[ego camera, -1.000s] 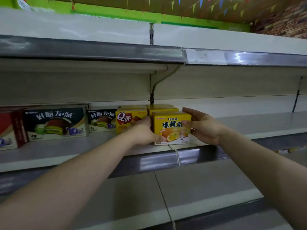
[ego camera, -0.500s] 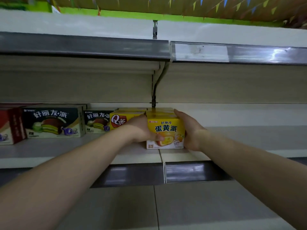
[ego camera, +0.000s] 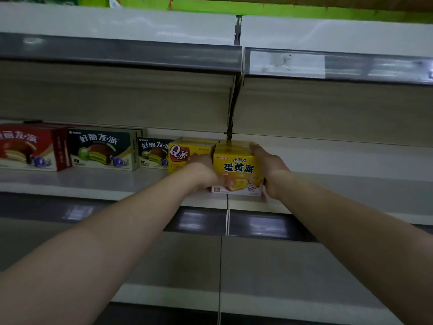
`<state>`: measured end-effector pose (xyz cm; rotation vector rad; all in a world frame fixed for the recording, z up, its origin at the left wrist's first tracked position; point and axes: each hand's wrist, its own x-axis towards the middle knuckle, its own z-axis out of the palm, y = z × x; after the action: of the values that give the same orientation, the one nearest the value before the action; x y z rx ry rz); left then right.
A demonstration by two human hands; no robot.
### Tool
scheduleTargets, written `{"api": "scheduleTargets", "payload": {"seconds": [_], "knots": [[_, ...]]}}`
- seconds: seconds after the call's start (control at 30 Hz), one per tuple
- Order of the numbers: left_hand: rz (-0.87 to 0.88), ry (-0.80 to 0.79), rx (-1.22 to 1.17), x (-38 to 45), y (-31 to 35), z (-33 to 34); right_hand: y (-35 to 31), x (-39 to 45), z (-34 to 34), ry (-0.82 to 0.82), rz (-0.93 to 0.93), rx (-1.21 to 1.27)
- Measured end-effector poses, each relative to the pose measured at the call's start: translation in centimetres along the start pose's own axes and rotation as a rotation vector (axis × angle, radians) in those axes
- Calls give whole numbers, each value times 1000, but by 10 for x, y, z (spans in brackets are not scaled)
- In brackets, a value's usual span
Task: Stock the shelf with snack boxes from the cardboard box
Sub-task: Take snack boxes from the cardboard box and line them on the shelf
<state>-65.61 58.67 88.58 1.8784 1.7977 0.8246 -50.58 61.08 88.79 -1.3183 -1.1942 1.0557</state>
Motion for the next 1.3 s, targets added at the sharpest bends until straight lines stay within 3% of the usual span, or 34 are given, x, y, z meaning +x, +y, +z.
{"api": "scheduleTargets", "payload": {"seconds": [0.13, 0.23, 0.33, 0.43, 0.6, 0.73, 0.97, 1.07, 1.3], "knots": [[-20, 13, 38, -17, -11, -15, -10, -16, -15, 110, -30, -31], [34, 192, -24, -43, -23, -26, -10, -34, -25, 198, -129, -48], [87, 363, -210, -77, -44, -40, -14, -62, -22, 307, -234, -217], [54, 372, -273, -126, -78, -67, -22, -103, 6, 290, -310, -389], [-72, 362, -157, -233, -163, -114, 8, -194, 119, 6, -300, -413], [-185, 282, -76, -335, -258, -148, 62, -280, 248, -295, -197, -457], [-570, 228, -196, -462, -438, -187, 145, -429, 451, -807, -249, -705], [-733, 274, -211, -494, -519, -201, 180, -458, 531, -945, -218, -739], [-980, 145, -71, -541, -689, -248, 264, -489, 710, -1117, -41, -739]]}}
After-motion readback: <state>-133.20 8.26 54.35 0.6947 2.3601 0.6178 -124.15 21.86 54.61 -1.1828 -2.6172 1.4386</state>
